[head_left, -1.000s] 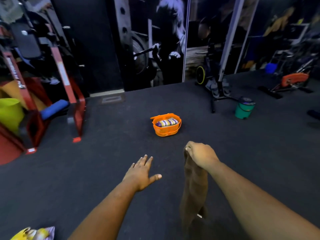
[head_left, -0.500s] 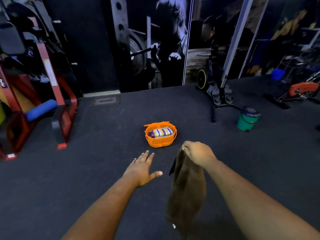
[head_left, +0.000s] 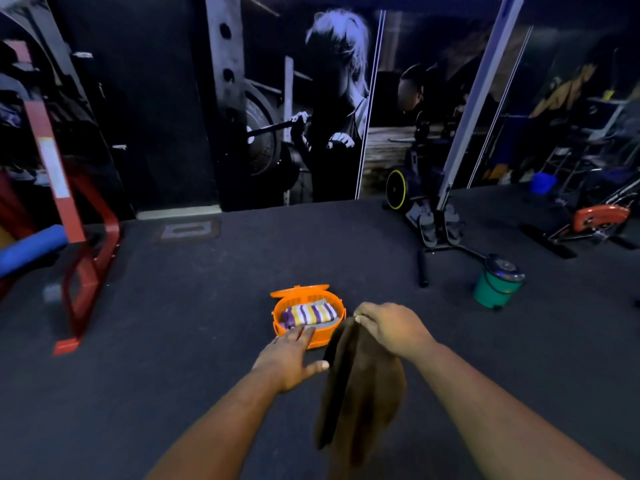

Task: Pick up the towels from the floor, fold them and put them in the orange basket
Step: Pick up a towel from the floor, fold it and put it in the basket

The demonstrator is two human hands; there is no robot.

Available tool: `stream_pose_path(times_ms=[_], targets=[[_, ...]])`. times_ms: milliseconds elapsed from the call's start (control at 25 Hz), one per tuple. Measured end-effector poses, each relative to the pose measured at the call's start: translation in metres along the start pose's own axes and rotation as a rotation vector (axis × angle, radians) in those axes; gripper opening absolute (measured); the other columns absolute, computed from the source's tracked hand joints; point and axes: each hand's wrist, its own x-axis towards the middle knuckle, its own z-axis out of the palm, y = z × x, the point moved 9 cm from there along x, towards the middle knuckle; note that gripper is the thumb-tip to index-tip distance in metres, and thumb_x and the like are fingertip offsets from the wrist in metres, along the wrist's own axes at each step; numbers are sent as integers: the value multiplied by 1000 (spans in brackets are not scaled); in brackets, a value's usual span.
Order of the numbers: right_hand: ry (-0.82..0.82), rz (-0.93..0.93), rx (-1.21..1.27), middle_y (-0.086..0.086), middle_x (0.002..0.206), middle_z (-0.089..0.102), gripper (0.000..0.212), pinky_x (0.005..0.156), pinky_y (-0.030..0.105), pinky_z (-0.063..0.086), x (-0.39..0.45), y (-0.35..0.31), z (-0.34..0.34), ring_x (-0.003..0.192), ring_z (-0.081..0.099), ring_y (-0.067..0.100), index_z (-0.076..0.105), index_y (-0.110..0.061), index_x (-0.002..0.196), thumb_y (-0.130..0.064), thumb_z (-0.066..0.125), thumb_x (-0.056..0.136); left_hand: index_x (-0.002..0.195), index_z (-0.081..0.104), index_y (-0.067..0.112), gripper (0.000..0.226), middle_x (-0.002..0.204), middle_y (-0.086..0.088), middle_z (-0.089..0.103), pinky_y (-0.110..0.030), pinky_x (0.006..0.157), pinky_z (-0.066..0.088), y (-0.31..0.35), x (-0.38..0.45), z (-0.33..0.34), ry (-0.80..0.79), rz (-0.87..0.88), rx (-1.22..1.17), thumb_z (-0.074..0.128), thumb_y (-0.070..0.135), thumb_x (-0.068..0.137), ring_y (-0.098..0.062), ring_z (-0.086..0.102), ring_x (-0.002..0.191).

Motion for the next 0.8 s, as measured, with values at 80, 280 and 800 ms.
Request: stream_pose_path(times_ms=[80, 280, 800], targets=[[22, -54, 21, -6, 98, 69, 41, 79, 38, 50, 42, 3, -9, 95, 62, 18, 61, -37, 115, -60, 32, 98, 161, 16, 34, 85, 168, 4, 20, -43, 112, 42, -3, 45, -35, 87, 29, -18, 50, 70, 92, -22, 31, 150], [51, -207, 81, -10, 91, 67, 21, 87, 29, 37, 122, 29, -27, 91, 53, 8, 65, -34, 108, -43, 47, 103, 147, 44, 38, 58, 145, 6, 53, -36, 88, 52, -4, 150, -69, 101, 26, -116, 59, 57, 94, -20, 58, 124], [-220, -183, -78, -11, 87, 67, 64, 88, 33, 37, 277, 205, 0, 87, 60, 12, 60, -31, 89, -90, 44, 73, 100, 59, 22, 12, 89, 7, 63, -35, 80, 48, -44, 290, -167, 552, -315, -583, 52, 31, 104, -21, 64, 92]])
